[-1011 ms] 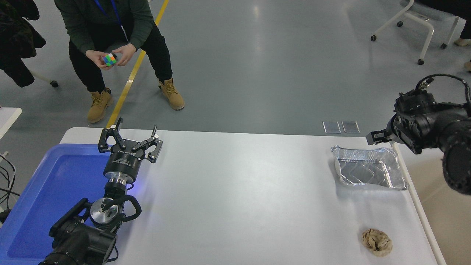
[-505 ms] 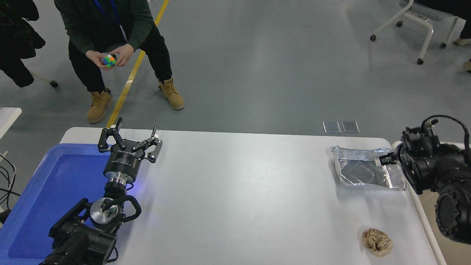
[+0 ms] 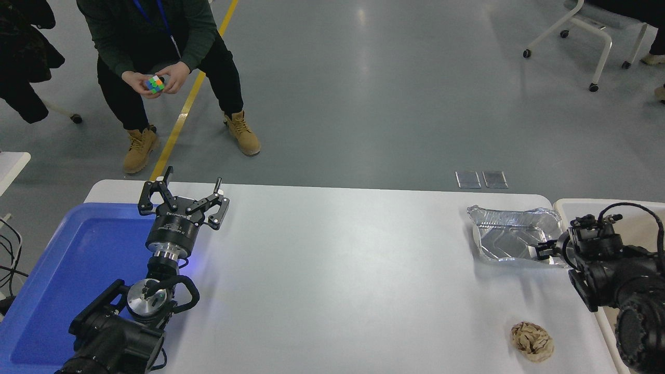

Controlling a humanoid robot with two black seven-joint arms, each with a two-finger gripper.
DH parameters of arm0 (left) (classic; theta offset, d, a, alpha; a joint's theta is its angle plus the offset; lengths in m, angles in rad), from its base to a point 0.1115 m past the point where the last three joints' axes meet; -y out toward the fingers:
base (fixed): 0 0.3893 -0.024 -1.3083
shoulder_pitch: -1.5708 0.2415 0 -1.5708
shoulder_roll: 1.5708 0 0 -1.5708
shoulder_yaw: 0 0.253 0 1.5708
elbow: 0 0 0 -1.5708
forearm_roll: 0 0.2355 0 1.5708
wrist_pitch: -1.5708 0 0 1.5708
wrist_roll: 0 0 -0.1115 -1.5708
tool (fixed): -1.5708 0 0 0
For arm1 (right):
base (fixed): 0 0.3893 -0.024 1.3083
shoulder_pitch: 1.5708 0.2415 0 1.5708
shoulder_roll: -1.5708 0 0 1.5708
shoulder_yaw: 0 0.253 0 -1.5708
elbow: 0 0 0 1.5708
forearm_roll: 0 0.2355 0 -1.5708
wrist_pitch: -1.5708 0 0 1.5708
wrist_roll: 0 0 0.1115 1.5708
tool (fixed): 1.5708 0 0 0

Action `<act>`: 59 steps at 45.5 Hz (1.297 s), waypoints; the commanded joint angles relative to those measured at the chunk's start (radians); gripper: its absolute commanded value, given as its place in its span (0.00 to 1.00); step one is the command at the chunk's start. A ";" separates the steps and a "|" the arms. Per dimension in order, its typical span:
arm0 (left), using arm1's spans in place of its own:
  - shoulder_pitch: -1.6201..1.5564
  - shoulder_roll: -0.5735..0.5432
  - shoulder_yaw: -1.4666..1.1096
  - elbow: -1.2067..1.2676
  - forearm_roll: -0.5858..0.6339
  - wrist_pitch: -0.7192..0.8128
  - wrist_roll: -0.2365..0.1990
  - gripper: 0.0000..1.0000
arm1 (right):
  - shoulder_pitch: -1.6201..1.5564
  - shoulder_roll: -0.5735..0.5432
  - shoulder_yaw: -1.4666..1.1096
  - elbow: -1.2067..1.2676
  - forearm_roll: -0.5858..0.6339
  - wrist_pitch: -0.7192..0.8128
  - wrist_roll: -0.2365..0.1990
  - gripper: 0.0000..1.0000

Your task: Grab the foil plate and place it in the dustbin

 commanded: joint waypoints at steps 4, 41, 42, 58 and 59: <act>-0.001 0.000 0.000 0.000 0.000 0.001 0.000 0.99 | 0.009 -0.005 0.044 -0.019 0.006 -0.003 -0.008 1.00; -0.001 0.000 0.002 0.000 0.000 0.001 0.000 0.99 | 0.121 0.007 0.375 -0.009 0.055 0.243 -0.222 1.00; -0.001 0.000 0.002 0.000 0.000 0.001 0.000 0.99 | 0.121 0.007 0.396 -0.009 0.056 0.250 -0.239 1.00; -0.001 0.000 0.003 0.000 0.000 0.001 0.000 0.99 | 0.158 -0.053 0.976 -0.024 0.155 0.303 -0.552 1.00; -0.001 0.000 0.003 0.000 0.000 0.001 0.000 0.99 | 0.163 -0.057 1.008 -0.024 0.155 0.296 -0.568 1.00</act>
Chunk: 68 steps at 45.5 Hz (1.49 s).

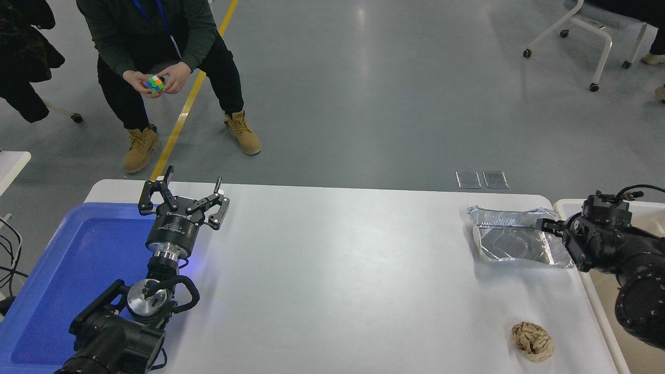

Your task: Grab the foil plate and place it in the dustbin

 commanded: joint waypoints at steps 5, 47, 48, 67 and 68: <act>0.000 0.000 0.002 0.000 0.000 0.000 0.000 0.99 | 0.042 -0.035 0.485 -0.019 0.034 -0.053 -0.251 1.00; 0.000 0.002 0.005 0.000 0.000 0.000 0.000 0.99 | 0.011 0.108 0.704 -0.001 0.304 -0.422 -0.443 0.98; 0.000 0.002 0.005 0.000 0.000 0.000 0.000 0.99 | 0.011 0.110 0.704 -0.001 0.304 -0.425 -0.443 0.98; 0.002 0.000 0.005 0.000 0.000 0.000 0.000 0.99 | -0.055 0.116 0.700 0.013 0.302 -0.422 -0.413 0.96; 0.002 0.002 0.005 0.000 0.000 0.000 0.000 0.99 | -0.060 0.116 0.701 0.013 0.304 -0.422 -0.410 0.95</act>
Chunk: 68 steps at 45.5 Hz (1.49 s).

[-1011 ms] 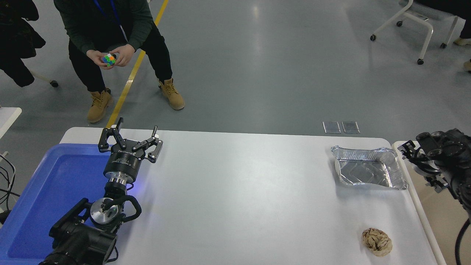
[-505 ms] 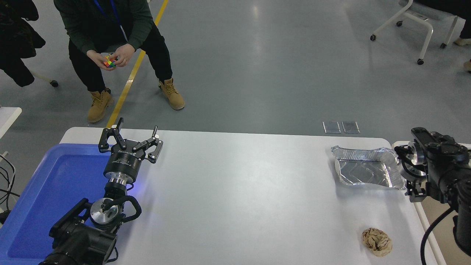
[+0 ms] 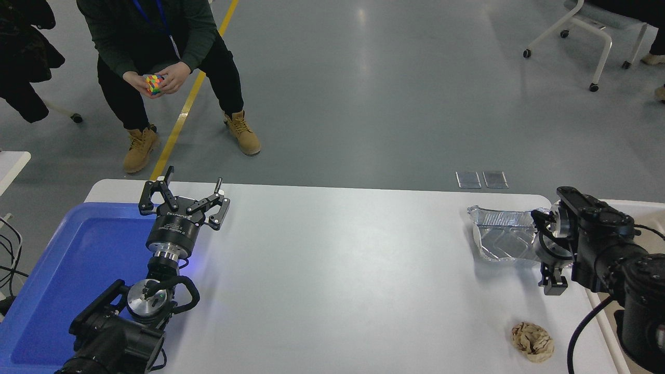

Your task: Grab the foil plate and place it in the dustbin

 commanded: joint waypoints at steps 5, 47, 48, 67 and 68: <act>0.001 0.000 0.000 0.000 0.000 0.000 0.000 0.99 | -0.056 0.009 -0.007 0.006 0.002 -0.001 0.053 0.78; -0.001 0.000 0.000 0.000 -0.002 0.000 0.000 0.99 | -0.004 -0.013 -0.016 0.020 -0.013 0.005 0.080 0.00; -0.001 0.000 0.000 0.000 -0.002 0.000 0.000 0.99 | -0.001 -0.014 -0.016 0.020 -0.013 0.005 0.080 0.00; -0.001 0.000 0.000 0.000 -0.002 0.000 0.000 0.99 | 0.119 -0.160 -0.032 0.171 -0.033 0.023 0.060 0.00; -0.001 0.000 0.000 0.000 0.000 0.000 0.000 0.99 | 0.133 -0.178 -0.039 0.196 -0.038 0.020 0.058 0.00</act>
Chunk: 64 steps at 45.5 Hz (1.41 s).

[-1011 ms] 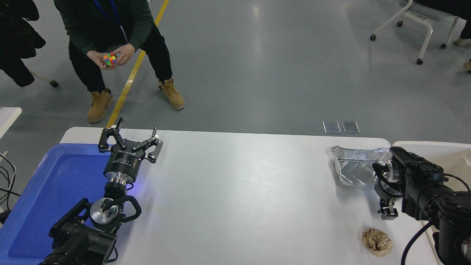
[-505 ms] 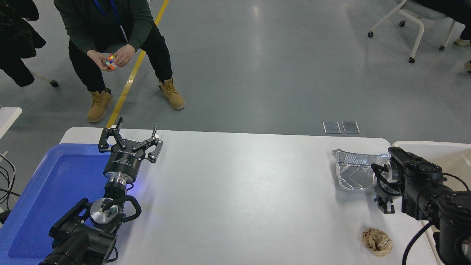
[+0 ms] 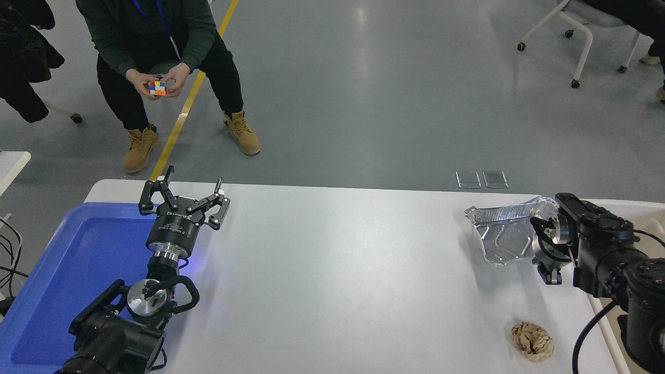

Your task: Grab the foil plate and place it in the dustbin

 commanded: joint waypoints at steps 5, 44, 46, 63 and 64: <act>0.000 0.000 0.000 0.000 0.002 0.000 0.000 0.99 | 0.146 -0.206 -0.053 0.281 -0.026 -0.002 -0.015 0.00; 0.000 0.000 0.000 0.000 0.002 -0.002 0.000 0.99 | 0.875 -0.810 -0.478 1.081 -0.437 0.308 -0.003 0.00; 0.000 0.000 0.000 0.000 0.002 0.000 0.000 0.99 | 0.876 -0.836 -0.474 1.076 -0.506 0.336 0.006 0.00; 0.000 0.000 0.000 0.000 0.002 0.000 0.000 0.99 | 0.726 -1.062 -0.506 0.973 -0.908 0.341 0.299 0.00; 0.000 0.000 0.000 0.000 0.002 0.000 0.000 0.99 | 0.706 -1.067 -0.503 0.954 -0.916 0.338 0.323 0.00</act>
